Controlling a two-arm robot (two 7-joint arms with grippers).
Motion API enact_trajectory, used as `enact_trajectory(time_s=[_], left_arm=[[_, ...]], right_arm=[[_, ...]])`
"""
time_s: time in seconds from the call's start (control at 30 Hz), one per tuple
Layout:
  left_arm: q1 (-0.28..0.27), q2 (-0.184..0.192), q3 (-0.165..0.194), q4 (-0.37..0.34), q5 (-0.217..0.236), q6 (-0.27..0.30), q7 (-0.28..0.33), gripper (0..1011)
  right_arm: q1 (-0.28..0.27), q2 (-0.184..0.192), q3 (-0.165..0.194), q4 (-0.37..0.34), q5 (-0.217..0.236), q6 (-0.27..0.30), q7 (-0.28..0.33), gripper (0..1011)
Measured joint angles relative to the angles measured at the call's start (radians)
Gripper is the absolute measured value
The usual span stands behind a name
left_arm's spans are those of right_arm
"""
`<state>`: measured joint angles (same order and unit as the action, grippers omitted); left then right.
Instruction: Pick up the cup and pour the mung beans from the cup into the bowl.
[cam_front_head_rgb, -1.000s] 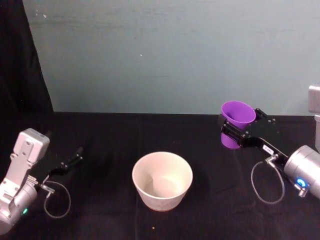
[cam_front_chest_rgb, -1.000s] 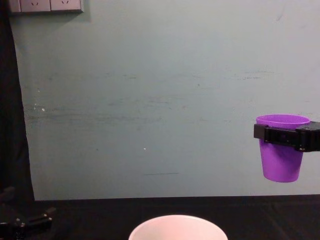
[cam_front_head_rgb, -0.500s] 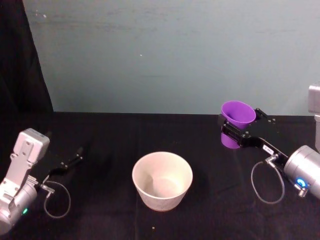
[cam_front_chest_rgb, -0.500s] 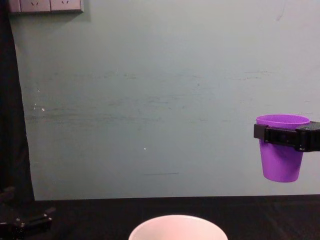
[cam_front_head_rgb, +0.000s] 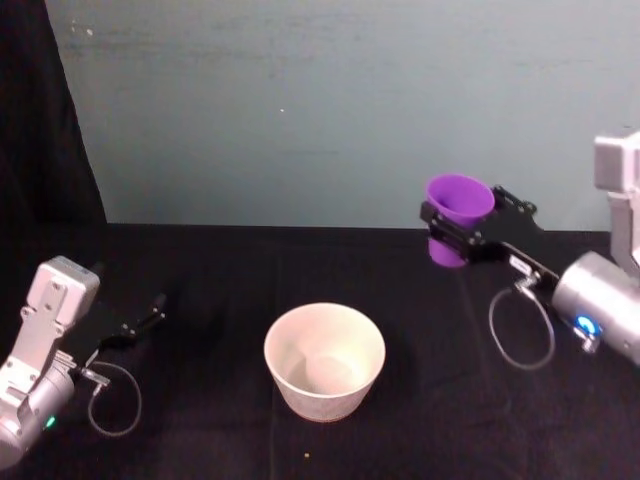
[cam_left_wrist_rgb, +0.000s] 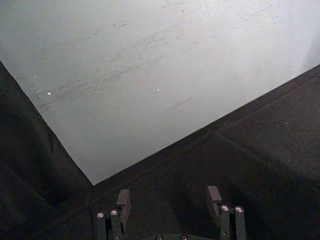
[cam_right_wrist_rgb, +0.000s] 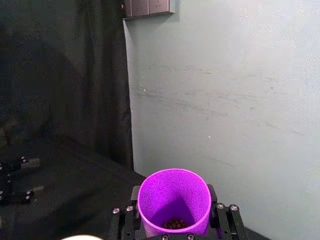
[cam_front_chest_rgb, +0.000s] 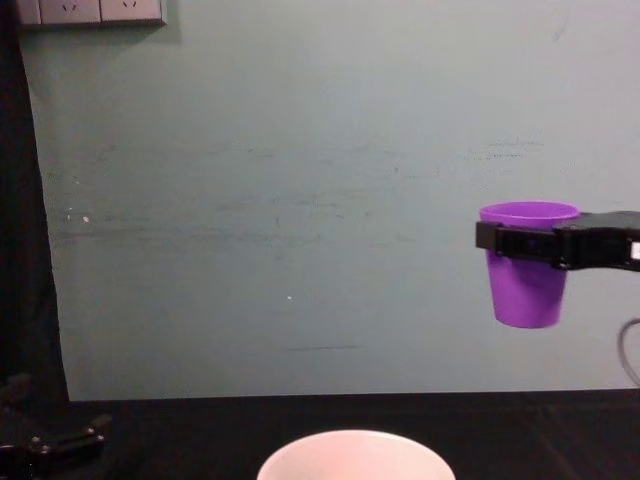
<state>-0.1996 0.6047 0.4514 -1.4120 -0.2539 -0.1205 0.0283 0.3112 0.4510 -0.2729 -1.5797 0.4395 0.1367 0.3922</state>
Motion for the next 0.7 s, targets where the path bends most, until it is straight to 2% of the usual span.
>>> enact_trajectory(time_s=[0.27,0.4,0.47,0.57,0.6,0.7], left_arm=[[0.000,0.000,0.000,0.000,0.000,0.000,0.000,1003],[0.000,0.000,0.000,0.000,0.000,0.000,0.000,1003],[0.000,0.000,0.000,0.000,0.000,0.000,0.000,1003],[0.000,0.000,0.000,0.000,0.000,0.000,0.000,1003],[0.000,0.000,0.000,0.000,0.000,0.000,0.000,1003],[0.000,0.000,0.000,0.000,0.000,0.000,0.000,1003]], right_arm=[[0.103,-0.033,-0.062,0.127,-0.037,-0.032,0.026,747],[0.139,-0.038,-0.110,0.168,-0.102,-0.043,0.024,747],[0.156,-0.030,-0.149,0.175,-0.179,-0.049,0.010,747],[0.163,-0.019,-0.180,0.170,-0.247,-0.050,-0.004,747],[0.167,-0.010,-0.200,0.161,-0.291,-0.050,-0.013,747],[0.172,0.002,-0.227,0.148,-0.355,-0.050,-0.027,747]])
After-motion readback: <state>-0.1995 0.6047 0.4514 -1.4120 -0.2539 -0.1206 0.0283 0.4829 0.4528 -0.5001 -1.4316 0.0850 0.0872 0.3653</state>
